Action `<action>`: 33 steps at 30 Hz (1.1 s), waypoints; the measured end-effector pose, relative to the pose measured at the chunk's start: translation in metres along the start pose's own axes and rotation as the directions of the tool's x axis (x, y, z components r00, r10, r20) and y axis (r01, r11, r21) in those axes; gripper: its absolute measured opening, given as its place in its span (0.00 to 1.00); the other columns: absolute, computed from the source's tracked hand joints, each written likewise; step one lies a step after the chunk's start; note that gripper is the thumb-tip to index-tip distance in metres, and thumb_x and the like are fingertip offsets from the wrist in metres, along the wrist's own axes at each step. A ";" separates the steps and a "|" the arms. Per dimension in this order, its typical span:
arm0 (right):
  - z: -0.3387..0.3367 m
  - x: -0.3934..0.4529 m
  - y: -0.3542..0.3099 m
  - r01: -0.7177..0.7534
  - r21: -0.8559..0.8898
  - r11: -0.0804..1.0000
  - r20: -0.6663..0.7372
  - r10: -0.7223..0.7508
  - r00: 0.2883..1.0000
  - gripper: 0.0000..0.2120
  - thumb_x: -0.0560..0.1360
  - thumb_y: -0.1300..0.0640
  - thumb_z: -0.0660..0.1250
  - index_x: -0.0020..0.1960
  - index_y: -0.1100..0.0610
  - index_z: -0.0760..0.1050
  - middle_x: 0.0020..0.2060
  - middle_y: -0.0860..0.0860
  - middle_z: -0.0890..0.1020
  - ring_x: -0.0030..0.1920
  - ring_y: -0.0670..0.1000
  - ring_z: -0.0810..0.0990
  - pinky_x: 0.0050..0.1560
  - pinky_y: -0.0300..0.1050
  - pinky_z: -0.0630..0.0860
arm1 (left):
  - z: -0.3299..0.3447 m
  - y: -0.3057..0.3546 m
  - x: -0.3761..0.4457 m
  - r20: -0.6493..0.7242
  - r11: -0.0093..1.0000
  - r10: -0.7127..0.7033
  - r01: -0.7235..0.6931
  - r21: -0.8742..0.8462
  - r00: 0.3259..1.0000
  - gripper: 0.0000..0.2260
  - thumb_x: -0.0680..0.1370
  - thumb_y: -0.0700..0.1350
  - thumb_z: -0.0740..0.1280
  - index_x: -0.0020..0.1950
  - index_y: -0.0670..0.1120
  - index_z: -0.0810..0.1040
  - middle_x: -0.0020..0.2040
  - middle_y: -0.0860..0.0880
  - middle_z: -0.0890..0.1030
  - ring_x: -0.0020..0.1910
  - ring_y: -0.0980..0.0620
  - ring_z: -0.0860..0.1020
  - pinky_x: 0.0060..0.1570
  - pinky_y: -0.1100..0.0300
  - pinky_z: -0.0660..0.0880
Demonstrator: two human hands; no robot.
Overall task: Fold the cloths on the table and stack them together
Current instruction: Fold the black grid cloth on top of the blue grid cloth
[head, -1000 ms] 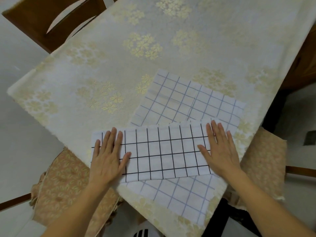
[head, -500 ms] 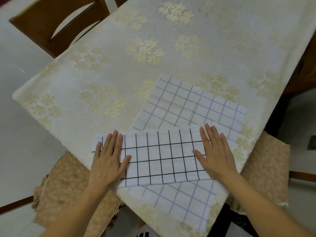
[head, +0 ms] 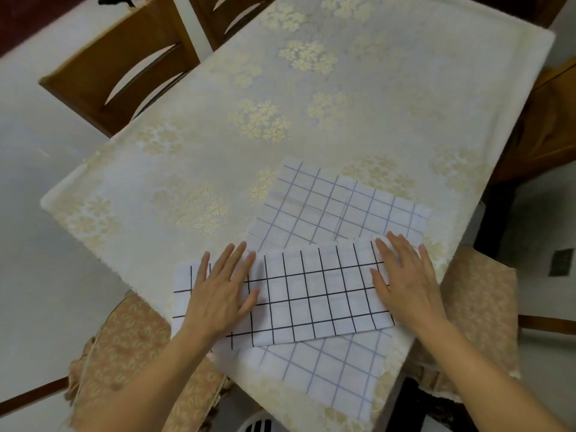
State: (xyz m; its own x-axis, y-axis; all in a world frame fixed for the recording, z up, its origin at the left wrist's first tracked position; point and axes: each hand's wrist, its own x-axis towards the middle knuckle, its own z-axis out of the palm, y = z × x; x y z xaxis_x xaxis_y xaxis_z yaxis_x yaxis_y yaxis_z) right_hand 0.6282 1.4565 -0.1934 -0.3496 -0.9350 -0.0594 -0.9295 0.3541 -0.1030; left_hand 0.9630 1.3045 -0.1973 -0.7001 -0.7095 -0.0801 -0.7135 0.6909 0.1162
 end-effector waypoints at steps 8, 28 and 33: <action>-0.019 -0.032 0.008 -0.153 0.019 0.988 -0.126 0.154 0.980 0.23 0.75 0.46 0.57 0.59 0.58 0.80 0.66 0.58 0.76 0.67 0.57 0.73 0.74 0.60 0.59 | -0.033 0.073 0.086 -0.017 0.847 0.527 -0.524 0.085 0.850 0.26 0.72 0.54 0.72 0.68 0.49 0.75 0.75 0.46 0.70 0.74 0.44 0.68 0.74 0.36 0.59; 0.004 -0.072 -0.003 -0.540 0.142 0.830 -0.055 0.551 0.833 0.12 0.67 0.50 0.74 0.44 0.57 0.83 0.61 0.55 0.78 0.61 0.57 0.76 0.67 0.61 0.69 | -0.017 0.211 0.234 0.217 0.211 0.945 -0.962 0.174 0.246 0.12 0.75 0.46 0.65 0.55 0.49 0.83 0.71 0.43 0.74 0.71 0.44 0.70 0.74 0.36 0.54; 0.010 -0.070 -0.005 -0.564 0.158 0.810 -0.058 0.578 0.814 0.11 0.66 0.51 0.73 0.42 0.58 0.82 0.59 0.55 0.78 0.59 0.57 0.77 0.65 0.60 0.71 | -0.005 0.219 0.244 0.184 0.134 0.969 -0.979 0.156 0.162 0.09 0.72 0.43 0.69 0.51 0.47 0.84 0.67 0.42 0.77 0.67 0.43 0.74 0.72 0.35 0.59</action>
State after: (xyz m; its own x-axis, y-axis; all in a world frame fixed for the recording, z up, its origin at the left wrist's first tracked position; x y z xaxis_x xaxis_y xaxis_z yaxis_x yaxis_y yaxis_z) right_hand 0.6580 1.5201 -0.1987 -0.8288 -0.5573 -0.0501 -0.5373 0.8177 -0.2065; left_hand 0.6356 1.2817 -0.1860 -0.8104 0.5800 -0.0827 0.5850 0.8088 -0.0600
